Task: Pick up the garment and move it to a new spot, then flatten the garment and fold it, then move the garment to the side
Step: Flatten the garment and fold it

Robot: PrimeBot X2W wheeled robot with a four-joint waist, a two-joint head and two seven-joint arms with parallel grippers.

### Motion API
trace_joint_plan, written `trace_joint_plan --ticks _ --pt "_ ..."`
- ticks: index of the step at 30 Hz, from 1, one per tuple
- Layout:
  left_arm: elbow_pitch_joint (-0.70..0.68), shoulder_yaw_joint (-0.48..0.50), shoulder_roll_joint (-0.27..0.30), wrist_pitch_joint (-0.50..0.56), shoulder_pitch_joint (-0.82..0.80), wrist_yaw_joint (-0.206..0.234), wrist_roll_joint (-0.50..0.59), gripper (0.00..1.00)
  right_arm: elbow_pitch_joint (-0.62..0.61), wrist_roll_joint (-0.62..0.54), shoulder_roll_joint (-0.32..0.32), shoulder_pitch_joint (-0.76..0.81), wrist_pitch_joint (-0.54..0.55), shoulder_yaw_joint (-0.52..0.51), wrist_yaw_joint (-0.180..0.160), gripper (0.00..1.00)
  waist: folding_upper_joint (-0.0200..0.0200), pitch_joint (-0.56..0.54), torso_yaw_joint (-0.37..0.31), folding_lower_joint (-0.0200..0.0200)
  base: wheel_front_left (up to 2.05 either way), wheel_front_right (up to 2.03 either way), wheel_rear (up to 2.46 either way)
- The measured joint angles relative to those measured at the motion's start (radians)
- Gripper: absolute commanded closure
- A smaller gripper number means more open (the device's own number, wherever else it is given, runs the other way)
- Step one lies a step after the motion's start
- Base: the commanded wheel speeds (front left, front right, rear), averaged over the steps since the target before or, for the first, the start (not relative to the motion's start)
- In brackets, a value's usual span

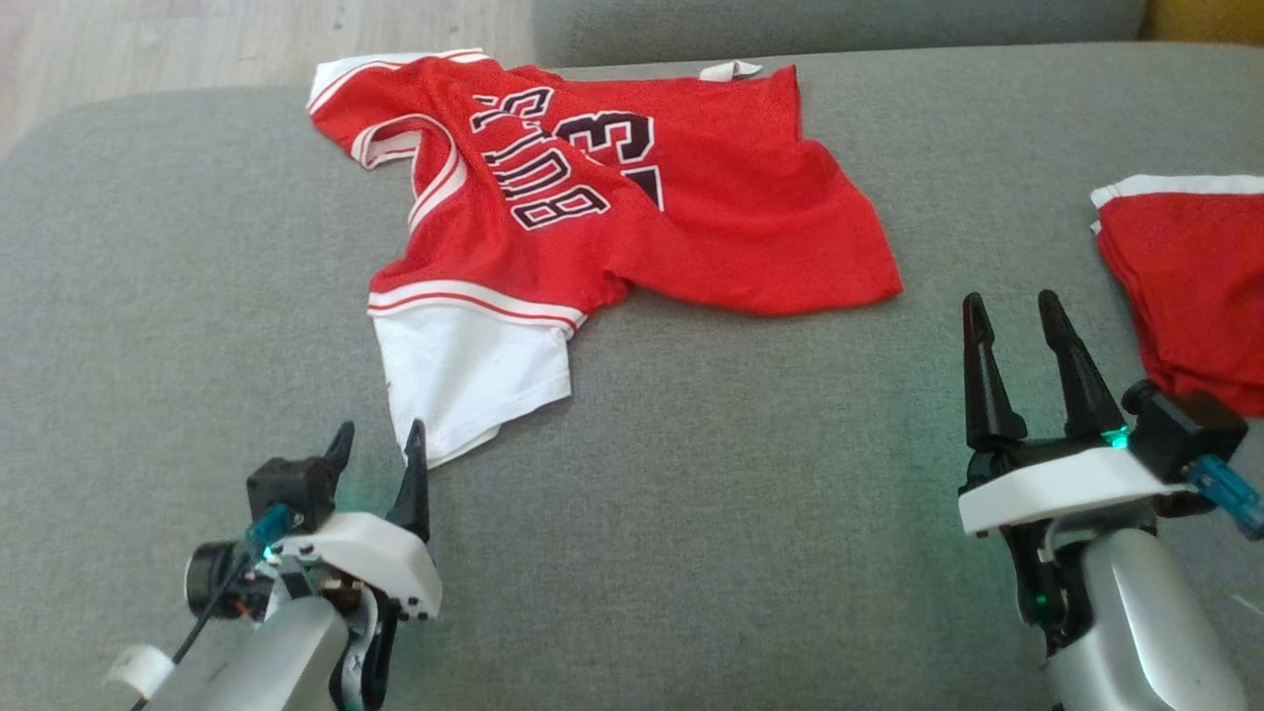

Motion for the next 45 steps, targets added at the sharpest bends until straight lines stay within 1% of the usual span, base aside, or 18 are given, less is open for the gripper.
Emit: trace_joint_plan --ticks 3,8,14,15,16,18,20,23,26,28,32,39,43,45 --pt "0.036 -0.006 -0.011 0.032 -0.001 -0.001 -0.011 0.0 0.001 0.0 0.001 0.0 0.0 0.0 0.0 0.0 0.0 0.01 -0.01 0.0001 0.0 0.0 0.0" --pt "0.072 -0.012 -0.013 0.043 -0.021 -0.019 -0.018 0.0 0.001 0.001 0.002 -0.004 -0.001 -0.001 0.0 0.0 0.0 0.024 -0.024 0.0 0.0 0.0 0.0" --pt "0.103 -0.023 -0.014 0.098 -0.058 -0.039 -0.034 0.0 0.003 0.001 0.003 -0.005 -0.003 -0.001 0.0 0.0 0.0 0.034 -0.038 0.0 0.0 0.0 0.0" --pt "0.105 -0.023 -0.014 0.101 -0.063 -0.044 -0.039 0.45 0.003 0.001 0.003 -0.005 -0.003 -0.001 0.0 0.0 0.0 0.035 -0.039 0.0 0.0 0.0 0.0" --pt "0.107 -0.022 -0.014 0.101 -0.066 -0.045 -0.041 1.0 0.003 0.001 0.003 -0.005 -0.003 -0.001 0.0 0.0 0.0 0.035 -0.041 0.0 0.0 0.0 0.0" --pt "0.107 -0.022 -0.015 0.096 -0.067 -0.049 -0.041 1.0 0.004 0.001 0.003 -0.005 -0.006 -0.003 0.0 0.0 0.0 0.037 -0.041 0.0001 0.0 0.0 0.0" --pt "0.107 -0.018 -0.02 0.068 -0.066 -0.051 -0.041 1.0 0.005 0.001 0.003 -0.006 -0.006 -0.006 0.0 0.0 0.0 0.036 -0.038 0.0001 0.0 0.0 0.0" --pt "0.102 -0.012 -0.027 0.001 -0.063 -0.046 -0.041 1.0 0.009 0.001 0.003 -0.006 -0.006 -0.009 0.0 0.0 0.0 0.036 -0.03 0.0001 0.0 0.0 0.0" --pt "0.067 0.013 -0.031 -0.075 -0.063 -0.042 -0.038 1.0 0.023 -0.003 0.003 -0.009 0.013 -0.022 0.0 0.0 0.0 0.034 -0.017 0.0 0.0 0.0 0.0" --pt "0.038 0.031 -0.033 -0.098 -0.064 -0.033 -0.026 1.0 0.044 -0.012 0.002 -0.009 0.031 -0.034 0.0 0.0 0.0 0.032 -0.006 0.0001 0.0 0.0 0.0" --pt "-0.02 0.056 -0.035 -0.113 -0.063 -0.024 0.007 1.0 0.081 -0.012 0.003 -0.02 0.064 -0.04 0.0 0.0 0.0 0.03 0.01 0.0001 0.0 0.0 0.0" --pt "-0.168 0.137 -0.05 -0.114 -0.043 -0.014 0.105 1.0 0.193 0.017 0.008 -0.11 0.124 -0.059 0.0 0.0 0.0 0.033 0.049 0.0001 0.0 0.0 0.0" --pt "-0.204 0.174 -0.069 -0.114 -0.005 -0.019 0.147 1.0 0.282 0.032 0.011 -0.161 0.158 -0.08 0.0 0.0 0.0 0.043 0.069 0.0001 0.0 0.0 0.0" --pt "-0.209 0.178 -0.081 -0.114 0.004 -0.029 0.164 1.0 0.33 0.032 0.012 -0.187 0.171 -0.091 0.0 0.0 0.0 0.049 0.08 0.0001 0.0 0.0 0.0"
